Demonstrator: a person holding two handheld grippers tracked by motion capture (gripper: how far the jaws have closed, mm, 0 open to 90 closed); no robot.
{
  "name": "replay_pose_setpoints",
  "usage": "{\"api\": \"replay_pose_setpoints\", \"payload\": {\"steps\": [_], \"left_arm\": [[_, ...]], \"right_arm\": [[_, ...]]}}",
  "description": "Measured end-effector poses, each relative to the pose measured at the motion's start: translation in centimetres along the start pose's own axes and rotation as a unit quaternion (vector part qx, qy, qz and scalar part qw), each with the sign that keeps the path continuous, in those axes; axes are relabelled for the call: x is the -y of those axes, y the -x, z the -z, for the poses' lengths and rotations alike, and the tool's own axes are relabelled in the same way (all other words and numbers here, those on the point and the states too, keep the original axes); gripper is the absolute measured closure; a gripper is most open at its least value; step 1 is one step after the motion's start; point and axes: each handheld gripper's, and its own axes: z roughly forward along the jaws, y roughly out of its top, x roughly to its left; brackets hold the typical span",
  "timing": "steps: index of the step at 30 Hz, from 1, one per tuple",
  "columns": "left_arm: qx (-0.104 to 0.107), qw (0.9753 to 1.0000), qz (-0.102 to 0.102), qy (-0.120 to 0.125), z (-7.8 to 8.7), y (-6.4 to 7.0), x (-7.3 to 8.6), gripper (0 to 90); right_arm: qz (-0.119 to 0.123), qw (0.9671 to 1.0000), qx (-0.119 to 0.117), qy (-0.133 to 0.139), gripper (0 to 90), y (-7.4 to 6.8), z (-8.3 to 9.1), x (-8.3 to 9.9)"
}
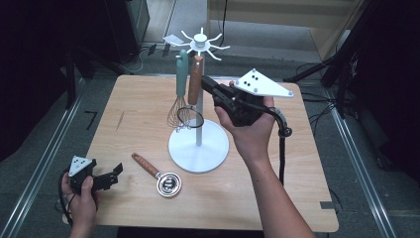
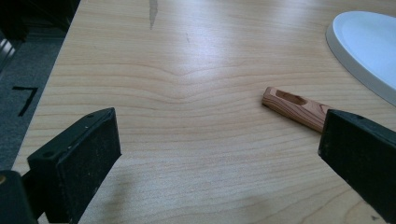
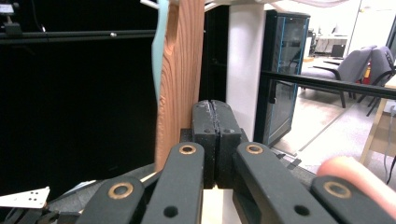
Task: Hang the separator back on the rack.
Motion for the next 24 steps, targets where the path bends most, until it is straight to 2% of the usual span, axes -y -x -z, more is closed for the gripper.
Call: {"api": "replay_pose_setpoints", "payload": {"steps": [13, 24], "left_arm": [[0.0, 1.0, 0.0, 0.0, 0.0, 0.0, 0.0, 0.0], [0.0, 1.0, -0.001, -0.001, 0.0, 0.0, 0.0, 0.0]], "right_arm": [[0.014, 0.9999, -0.005, -0.007, 90.0, -1.7, -1.3, 0.3], [0.018, 0.9997, -0.001, -0.015, 90.0, -2.3, -2.1, 0.3]]}}
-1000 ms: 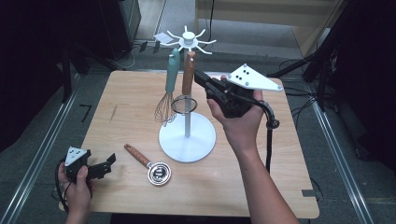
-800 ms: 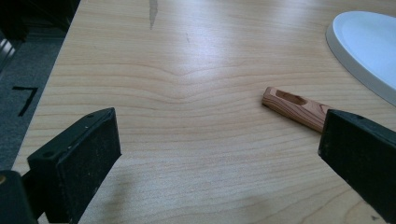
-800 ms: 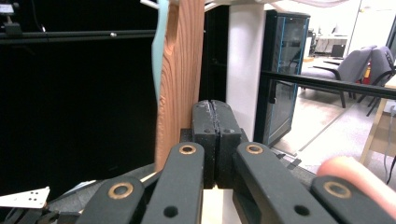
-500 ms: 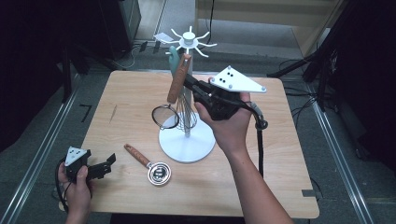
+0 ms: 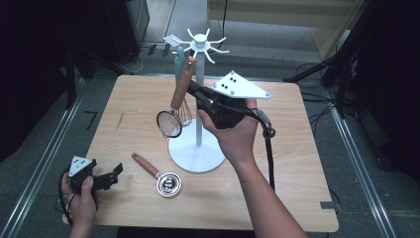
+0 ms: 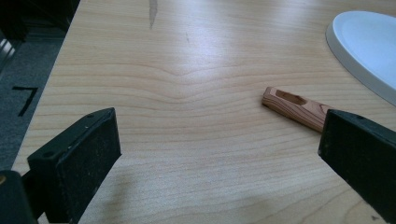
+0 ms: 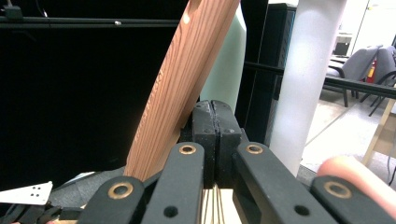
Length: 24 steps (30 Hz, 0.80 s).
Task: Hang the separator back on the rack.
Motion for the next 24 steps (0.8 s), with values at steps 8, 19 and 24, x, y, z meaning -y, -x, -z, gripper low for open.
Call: {"api": "replay_pose_setpoints", "payload": {"steps": [8, 19, 24], "left_arm": [[-0.004, 1.0, 0.002, 0.0, 0.0, 0.0, 0.0, 0.0], [-0.003, 1.0, -0.002, 0.001, 0.0, 0.2, 0.0, 0.0], [-0.008, 0.9999, -0.007, 0.0, 0.0, 0.5, 0.1, 3.7]], "right_arm": [[0.007, 0.9999, 0.012, 0.002, 90.0, 0.5, 0.8, 0.2], [0.002, 0.9988, 0.05, 0.003, 89.4, 2.5, 3.0, 1.8], [0.0, 0.9983, 0.059, -0.004, 87.5, 3.2, 3.7, 2.5]]}}
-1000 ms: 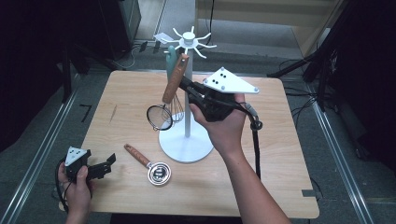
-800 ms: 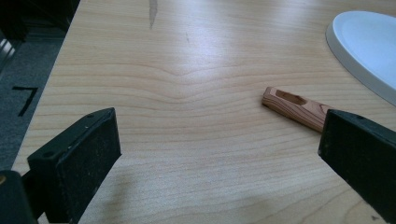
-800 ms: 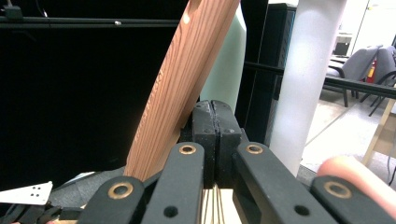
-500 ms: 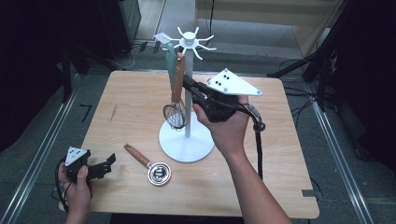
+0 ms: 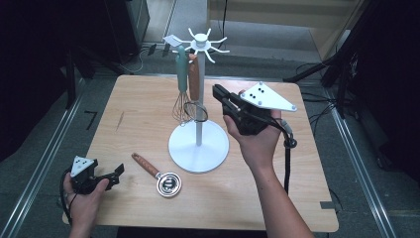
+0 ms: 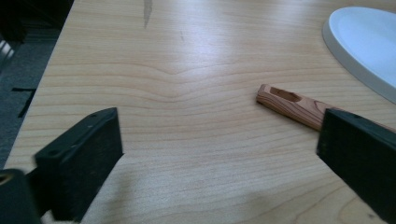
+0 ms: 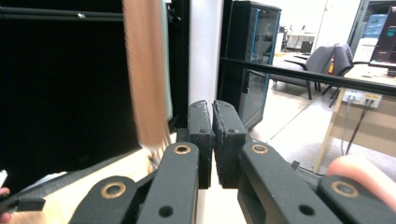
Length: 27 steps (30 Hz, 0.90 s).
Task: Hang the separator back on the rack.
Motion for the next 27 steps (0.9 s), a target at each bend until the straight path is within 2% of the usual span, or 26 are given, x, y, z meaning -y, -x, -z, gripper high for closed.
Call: {"api": "replay_pose_setpoints", "payload": {"steps": [3, 4, 5, 6, 10, 14, 20, 24, 27], "left_arm": [[-0.006, 1.0, 0.001, 0.0, 0.0, 0.1, 0.0, 16.7], [-0.009, 1.0, -0.001, 0.0, 0.0, 0.2, 0.0, 27.7], [-0.01, 0.9999, -0.003, 0.001, 0.1, 0.3, 0.0, 27.7], [-0.01, 0.9999, -0.005, 0.002, 0.1, 0.4, 0.0, 33.4], [0.009, 1.0, 0.0, 0.001, 0.3, 0.8, 0.0, 60.0], [0.029, 0.9995, -0.002, -0.006, 0.3, 1.5, 0.1, 77.0], [0.056, 0.9984, -0.003, -0.012, 0.3, 2.3, 0.1, 89.8], [0.07, 0.9974, -0.008, -0.018, 0.2, 2.8, 0.2, 90.0], [0.081, 0.9964, -0.012, -0.022, 0.2, 3.3, 0.2, 90.0]], "right_arm": [[0.004, 1.0, 0.006, -0.003, 85.4, 0.6, 0.5, 0.6], [0.001, 1.0, 0.006, -0.006, 83.6, 1.0, 1.0, 1.2], [0.001, 1.0, 0.006, -0.006, 83.6, 1.0, 1.0, 1.2], [-0.003, 0.9999, 0.006, -0.008, 82.9, 1.1, 1.2, 1.4], [-0.004, 0.9996, 0.02, -0.017, 75.9, 2.0, 2.1, 2.7], [-0.017, 0.9984, 0.043, -0.032, 67.7, 2.6, 3.0, 4.0], [-0.035, 0.9971, 0.048, -0.047, 51.5, 3.5, 4.3, 6.0], [-0.047, 0.9953, 0.058, -0.061, 40.4, 3.9, 5.0, 7.4], [-0.052, 0.9942, 0.059, -0.073, 38.7, 4.0, 5.4, 8.6]]}}
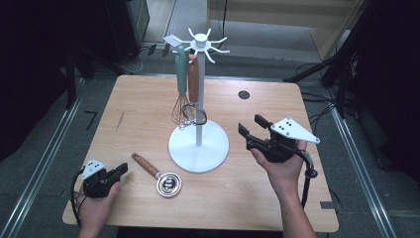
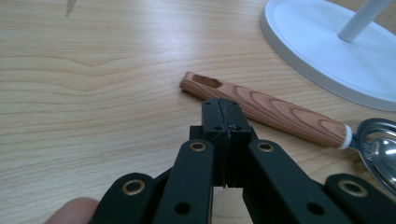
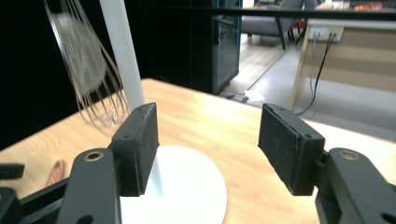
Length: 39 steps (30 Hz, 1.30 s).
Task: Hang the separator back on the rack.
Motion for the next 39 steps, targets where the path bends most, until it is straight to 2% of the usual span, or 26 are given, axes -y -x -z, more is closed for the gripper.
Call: {"api": "replay_pose_setpoints", "payload": {"steps": [7, 14, 25, 28, 39], "left_arm": [[0.026, 0.9996, -0.008, -0.012, -0.5, 1.2, 0.2, 90.0], [0.047, 0.9983, -0.023, -0.026, -0.9, 2.4, 0.3, 90.0], [0.072, 0.9961, -0.036, -0.038, -1.2, 4.2, 0.6, 90.0], [0.075, 0.9956, -0.039, -0.042, -1.3, 4.5, 0.7, 90.0], [0.088, 0.9931, -0.055, -0.056, -1.8, 5.5, 0.7, 90.0]], "right_arm": [[-0.015, 0.9995, 0.002, -0.028, 39.4, 0.5, 0.3, 3.3], [-0.027, 0.9988, 0.008, -0.04, 39.9, 1.1, 0.8, 5.6], [-0.042, 0.997, 0.017, -0.062, 41.4, 1.7, 1.3, 9.0], [-0.037, 0.9969, 0.021, -0.067, 41.6, 1.6, 1.4, 9.7], [-0.044, 0.996, 0.018, -0.076, 43.0, 1.5, 1.5, 11.1]]}}
